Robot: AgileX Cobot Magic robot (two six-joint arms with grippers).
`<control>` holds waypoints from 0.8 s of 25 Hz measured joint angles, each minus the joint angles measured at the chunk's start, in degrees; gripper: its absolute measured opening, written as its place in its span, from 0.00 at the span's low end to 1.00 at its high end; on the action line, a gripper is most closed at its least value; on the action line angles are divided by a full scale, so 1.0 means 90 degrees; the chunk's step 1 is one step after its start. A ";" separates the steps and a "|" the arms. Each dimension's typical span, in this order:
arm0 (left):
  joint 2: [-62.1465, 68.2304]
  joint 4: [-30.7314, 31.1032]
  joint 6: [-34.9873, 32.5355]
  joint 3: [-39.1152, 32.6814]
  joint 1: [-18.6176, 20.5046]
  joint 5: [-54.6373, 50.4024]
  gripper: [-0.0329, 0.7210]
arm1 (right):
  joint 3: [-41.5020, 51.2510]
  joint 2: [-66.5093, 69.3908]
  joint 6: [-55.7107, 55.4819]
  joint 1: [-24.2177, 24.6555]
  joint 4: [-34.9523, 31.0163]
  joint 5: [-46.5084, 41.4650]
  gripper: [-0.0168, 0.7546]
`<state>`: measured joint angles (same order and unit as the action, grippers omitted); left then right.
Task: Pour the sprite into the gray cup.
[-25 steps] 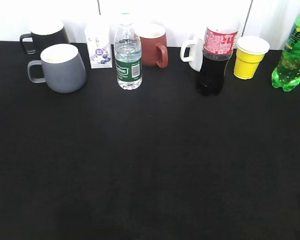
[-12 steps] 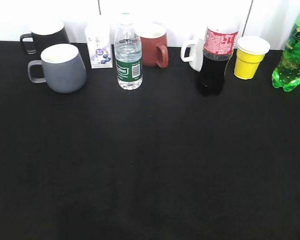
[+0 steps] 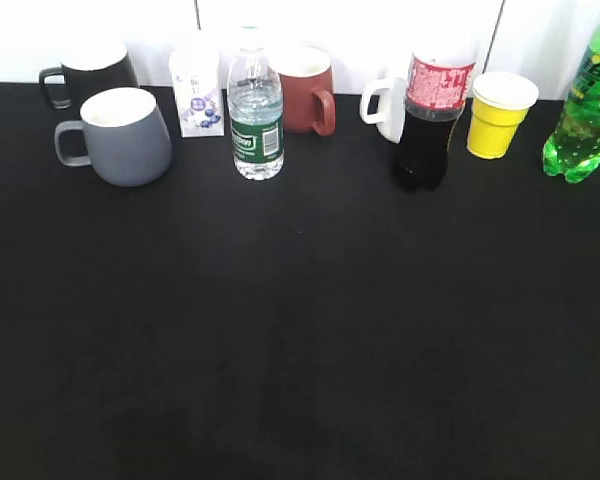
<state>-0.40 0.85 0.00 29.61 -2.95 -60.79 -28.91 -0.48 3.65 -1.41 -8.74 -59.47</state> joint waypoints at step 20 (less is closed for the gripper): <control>0.0000 0.0000 0.0000 0.0000 0.0000 0.0000 0.35 | 0.0000 0.0000 0.0000 0.0000 -0.0088 -0.0005 0.79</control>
<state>-0.40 0.85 0.00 29.61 -2.95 -60.79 -28.91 -0.48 3.65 -1.41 -9.53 -59.51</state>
